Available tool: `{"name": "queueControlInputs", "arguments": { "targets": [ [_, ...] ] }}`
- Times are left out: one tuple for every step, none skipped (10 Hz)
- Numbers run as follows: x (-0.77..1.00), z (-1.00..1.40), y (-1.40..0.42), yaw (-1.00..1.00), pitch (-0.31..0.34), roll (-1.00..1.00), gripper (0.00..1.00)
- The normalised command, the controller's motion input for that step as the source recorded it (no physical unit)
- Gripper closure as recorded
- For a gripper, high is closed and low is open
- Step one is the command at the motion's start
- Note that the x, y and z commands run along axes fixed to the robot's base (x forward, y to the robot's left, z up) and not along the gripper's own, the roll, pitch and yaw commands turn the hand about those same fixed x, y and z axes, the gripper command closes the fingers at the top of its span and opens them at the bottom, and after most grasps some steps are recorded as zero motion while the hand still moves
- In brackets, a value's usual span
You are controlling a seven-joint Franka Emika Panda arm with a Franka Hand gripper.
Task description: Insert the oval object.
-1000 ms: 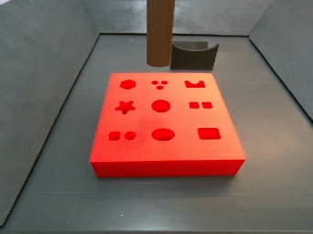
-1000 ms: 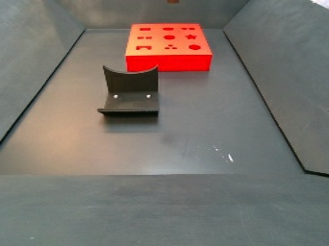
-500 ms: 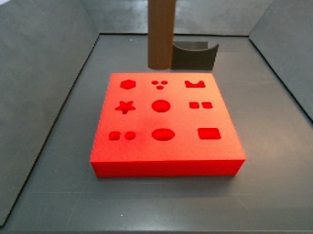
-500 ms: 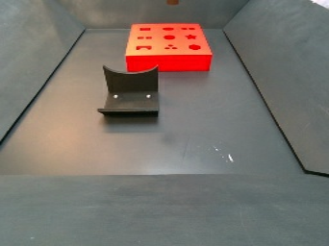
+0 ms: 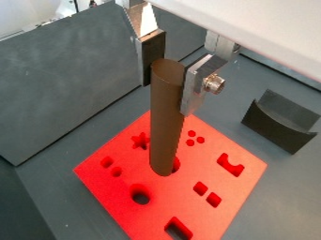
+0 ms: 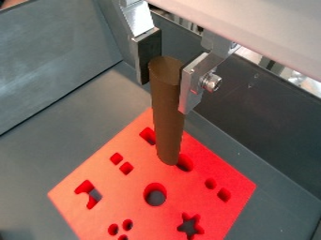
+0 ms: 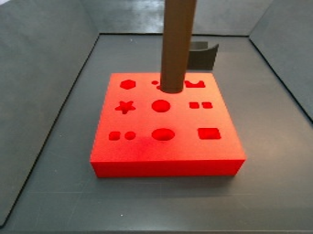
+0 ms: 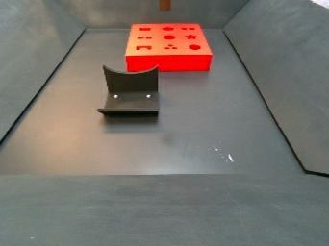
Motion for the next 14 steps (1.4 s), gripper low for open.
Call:
{"name": "queueControlInputs", "arguments": {
  "targets": [
    [0.21, -0.41, -0.33, -0.07, -0.041, -0.01, 1.0],
    [0.02, -0.41, -0.3, 0.04, -0.063, -0.06, 1.0],
    [0.0, -0.3, -0.32, 0.07, -0.04, -0.01, 1.0],
    [-0.17, -0.25, -0.22, 0.0, -0.05, 0.0, 1.0],
    [-0.28, -0.27, -0.13, 0.0, -0.05, 0.02, 1.0],
    [-0.19, -0.23, -0.11, 0.0, -0.051, 0.0, 1.0],
    [-0.06, -0.07, -0.01, 0.0, 0.0, 0.0, 1.0],
    [0.0, -0.21, -0.04, 0.0, 0.0, 0.07, 1.0],
    [0.15, -0.33, -0.01, 0.03, 0.0, 0.2, 1.0],
    [0.18, -0.29, -0.05, 0.0, 0.003, 0.23, 1.0],
    [0.0, -0.21, -0.04, 0.0, 0.0, 0.2, 1.0],
    [0.0, -0.13, -0.06, 0.0, 0.0, 0.16, 1.0],
    [-0.05, -0.06, -0.08, 0.0, 0.0, 0.03, 1.0],
    [-0.07, -0.05, -0.03, 0.0, 0.0, 0.0, 1.0]
  ]
}}
